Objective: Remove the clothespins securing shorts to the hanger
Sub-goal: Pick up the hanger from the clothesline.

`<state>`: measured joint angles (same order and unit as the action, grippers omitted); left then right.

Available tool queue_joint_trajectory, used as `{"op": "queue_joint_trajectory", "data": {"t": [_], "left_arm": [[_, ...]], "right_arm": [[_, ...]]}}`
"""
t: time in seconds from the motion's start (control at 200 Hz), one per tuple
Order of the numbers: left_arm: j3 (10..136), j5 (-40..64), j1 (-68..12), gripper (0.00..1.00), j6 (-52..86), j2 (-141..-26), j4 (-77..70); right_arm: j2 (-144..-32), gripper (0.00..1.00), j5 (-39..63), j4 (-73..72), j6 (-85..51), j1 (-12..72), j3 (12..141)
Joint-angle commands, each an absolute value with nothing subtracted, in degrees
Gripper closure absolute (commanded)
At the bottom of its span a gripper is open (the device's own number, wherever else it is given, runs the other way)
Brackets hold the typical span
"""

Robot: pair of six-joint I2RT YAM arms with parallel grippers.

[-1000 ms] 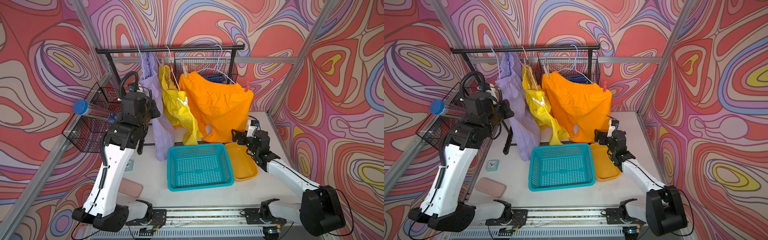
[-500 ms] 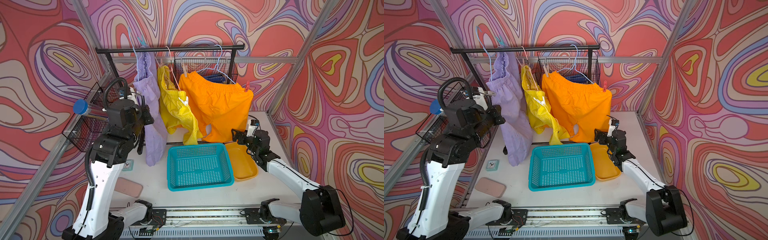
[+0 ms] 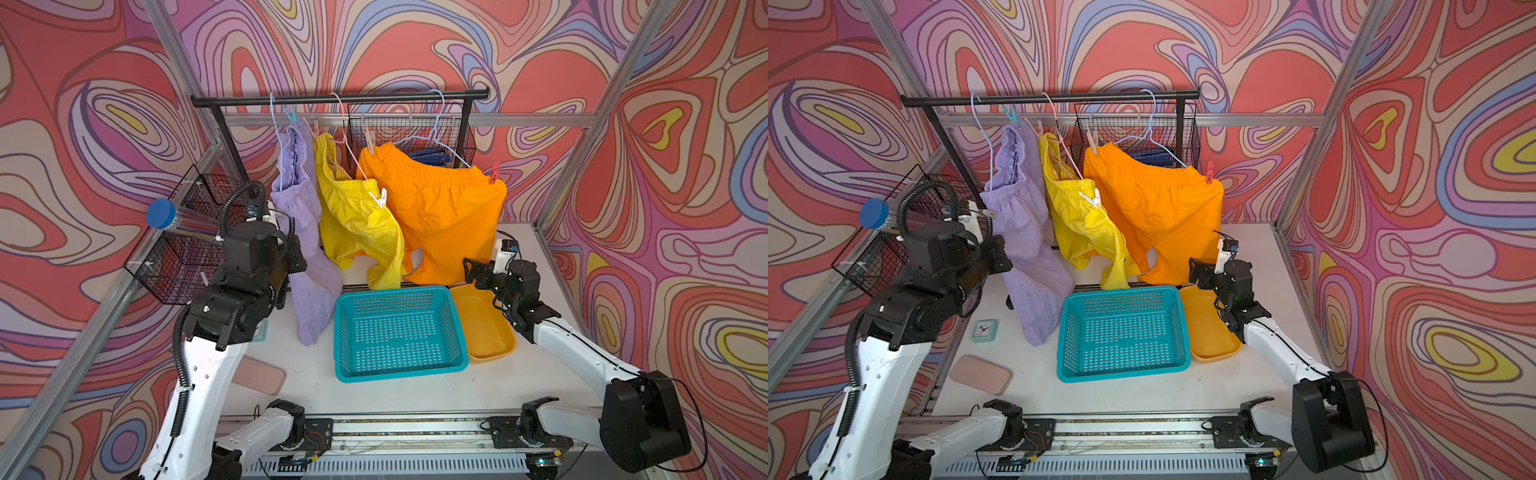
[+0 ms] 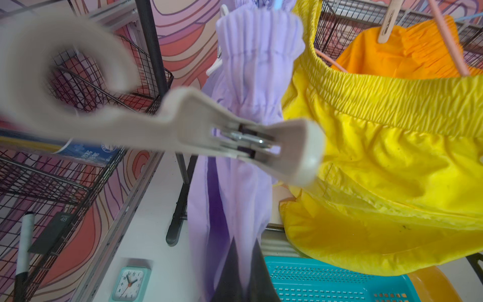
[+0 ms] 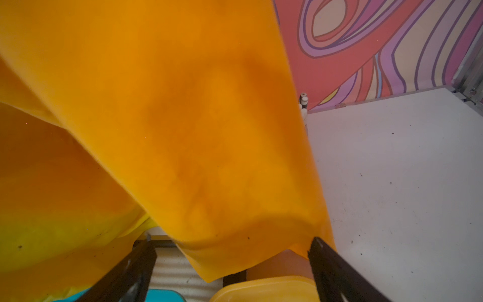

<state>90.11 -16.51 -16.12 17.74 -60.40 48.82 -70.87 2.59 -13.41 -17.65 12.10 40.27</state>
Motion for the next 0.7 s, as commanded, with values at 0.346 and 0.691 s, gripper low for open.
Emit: {"op": "queue_joint_trajectory", "data": {"t": [0.346, 0.691], "left_arm": [[79.7, -17.1, -15.8, 1.00, 19.3, -46.1, 53.7], [85.2, -10.3, -15.9, 1.00, 21.6, -40.5, 59.3]], "right_arm": [[-71.0, 0.06, 3.2, -12.6, -16.7, 12.4, 41.8], [-73.2, 0.06, 5.6, -11.7, -18.4, 12.4, 43.4]]}}
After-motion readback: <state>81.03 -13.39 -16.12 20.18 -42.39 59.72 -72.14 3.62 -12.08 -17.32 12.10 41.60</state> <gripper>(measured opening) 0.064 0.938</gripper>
